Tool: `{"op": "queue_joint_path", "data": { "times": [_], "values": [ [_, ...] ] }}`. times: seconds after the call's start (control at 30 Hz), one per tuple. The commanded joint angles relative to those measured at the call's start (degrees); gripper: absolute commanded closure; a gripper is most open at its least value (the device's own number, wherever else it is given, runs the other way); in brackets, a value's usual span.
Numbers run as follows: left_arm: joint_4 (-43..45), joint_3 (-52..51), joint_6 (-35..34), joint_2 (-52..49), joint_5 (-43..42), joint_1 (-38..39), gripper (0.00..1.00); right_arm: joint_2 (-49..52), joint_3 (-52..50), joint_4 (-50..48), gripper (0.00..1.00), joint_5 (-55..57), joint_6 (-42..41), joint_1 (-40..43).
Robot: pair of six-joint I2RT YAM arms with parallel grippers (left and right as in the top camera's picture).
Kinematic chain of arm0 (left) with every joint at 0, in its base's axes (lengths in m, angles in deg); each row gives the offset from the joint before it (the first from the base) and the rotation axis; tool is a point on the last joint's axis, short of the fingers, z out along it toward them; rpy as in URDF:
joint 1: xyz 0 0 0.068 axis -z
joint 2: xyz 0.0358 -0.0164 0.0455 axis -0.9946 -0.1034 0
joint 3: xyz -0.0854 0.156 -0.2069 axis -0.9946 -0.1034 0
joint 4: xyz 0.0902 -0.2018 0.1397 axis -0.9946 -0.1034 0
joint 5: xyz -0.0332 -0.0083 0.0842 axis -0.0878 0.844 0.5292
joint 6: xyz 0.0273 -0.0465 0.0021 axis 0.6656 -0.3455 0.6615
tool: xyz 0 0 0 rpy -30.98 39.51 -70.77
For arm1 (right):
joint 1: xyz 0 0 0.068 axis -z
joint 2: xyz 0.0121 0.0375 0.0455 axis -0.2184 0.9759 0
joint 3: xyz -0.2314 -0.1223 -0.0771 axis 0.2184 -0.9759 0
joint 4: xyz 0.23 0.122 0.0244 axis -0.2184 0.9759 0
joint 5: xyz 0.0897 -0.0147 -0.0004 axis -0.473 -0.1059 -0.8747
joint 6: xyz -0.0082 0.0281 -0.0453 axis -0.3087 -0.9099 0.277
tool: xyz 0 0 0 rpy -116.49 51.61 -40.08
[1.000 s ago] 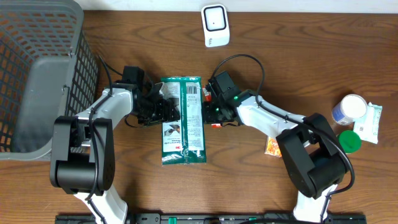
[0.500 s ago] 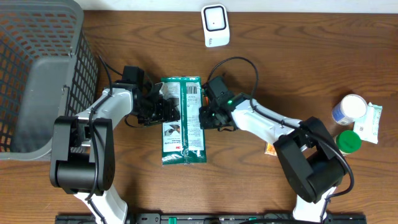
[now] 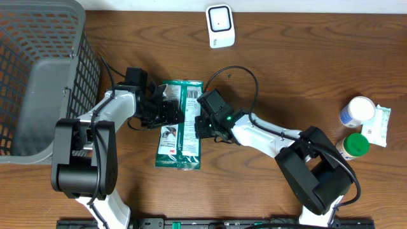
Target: Scan the item barcode
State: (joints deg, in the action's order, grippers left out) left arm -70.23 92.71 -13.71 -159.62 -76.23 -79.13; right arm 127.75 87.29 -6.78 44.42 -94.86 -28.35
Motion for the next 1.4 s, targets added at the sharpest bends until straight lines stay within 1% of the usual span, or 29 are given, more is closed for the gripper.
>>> {"op": "queue_joint_path", "data": {
  "times": [0.0,0.17,0.27,0.37,0.4,0.47,0.57,0.6,0.63,0.67,0.77,0.83,0.93,1.07,1.13,1.17,1.2,1.27,1.3,1.33,1.37],
  "values": [
    [-0.44,-2.93,0.74,-2.25,5.38,0.87,0.35,0.92,-1.14,-0.44,0.99,-3.06,1.31,-0.92],
    [-0.35,-3.02,0.76,-2.25,0.66,1.95,0.35,0.92,-1.14,-0.79,0.99,-3.04,1.75,-0.96],
    [-0.44,-3.02,0.74,-2.25,0.13,2.36,0.37,0.92,-1.14,-0.76,0.99,-3.06,1.75,-0.98],
    [-0.44,-3.02,0.74,-2.25,0.0,2.45,0.62,0.92,-1.14,-0.76,0.99,-3.06,1.75,-0.98],
    [-0.42,-3.02,0.72,-2.25,-0.2,2.45,0.68,0.92,-1.14,-0.76,0.99,-3.06,1.86,-0.98],
    [-0.42,-3.02,0.74,-2.25,-1.16,2.43,0.73,0.92,-1.14,-0.79,0.99,-3.06,1.97,-0.98],
    [-0.39,-3.02,0.74,-2.25,-1.16,2.45,0.73,0.92,-1.14,-0.79,0.99,-3.06,1.97,-0.98],
    [-0.39,-3.02,0.76,-2.25,-1.14,2.43,0.76,0.92,-1.14,-0.87,0.99,-3.08,2.08,-0.98],
    [-0.37,-3.02,0.76,-2.25,-1.14,2.45,0.88,0.92,-1.14,-0.96,0.99,-3.08,2.58,-0.98],
    [-0.37,-3.02,0.79,-2.23,-1.14,2.45,0.93,0.92,-1.14,-1.01,0.99,-3.1,2.91,-0.98],
    [-0.11,-2.99,1.01,-2.01,-0.85,2.25,0.93,0.28,-1.05,-0.96,0.99,-3.17,4.04,-0.39],
    [-0.17,-2.91,0.98,-1.31,0.76,1.88,0.93,-1.49,-0.76,-0.92,0.98,-3.85,4.11,0.68],
    [-0.17,-2.67,0.98,0.59,3.26,1.31,0.93,-5.79,-0.52,-0.61,0.94,-4.39,7.04,2.27],
    [-0.15,-2.58,1.97,5.73,4.39,0.83,0.93,-14.51,-0.52,2.62,0.88,-1.86,10.32,4.09],
    [-0.09,-2.58,2.47,8.96,5.22,0.85,0.93,-19.15,-0.52,5.46,0.83,0.13,10.62,5.18],
    [0.0,-2.58,2.45,11.41,6.51,0.87,0.93,-22.6,-0.52,8.15,0.79,1.18,10.73,6.29],
    [-0.04,-2.58,2.43,13.14,7.43,0.87,0.93,-24.63,-0.52,9.97,0.75,1.95,10.73,7.1],
    [-0.55,-2.58,2.05,16.44,9.7,0.87,0.93,-27.87,-0.55,12.9,0.62,3.3,10.73,8.96],
    [-0.94,-2.58,1.97,18.16,11.02,0.87,0.93,-29.0,-0.55,14.03,0.59,3.72,10.73,9.9],
    [-1.29,-2.58,1.97,19.56,12.22,0.87,0.93,-29.99,-0.55,15.21,0.57,4.09,10.73,11.04],
    [-1.55,-2.58,1.77,21.18,13.68,0.87,0.93,-30.67,-0.55,16.17,0.52,4.22,10.75,12.15]
  ]
}}
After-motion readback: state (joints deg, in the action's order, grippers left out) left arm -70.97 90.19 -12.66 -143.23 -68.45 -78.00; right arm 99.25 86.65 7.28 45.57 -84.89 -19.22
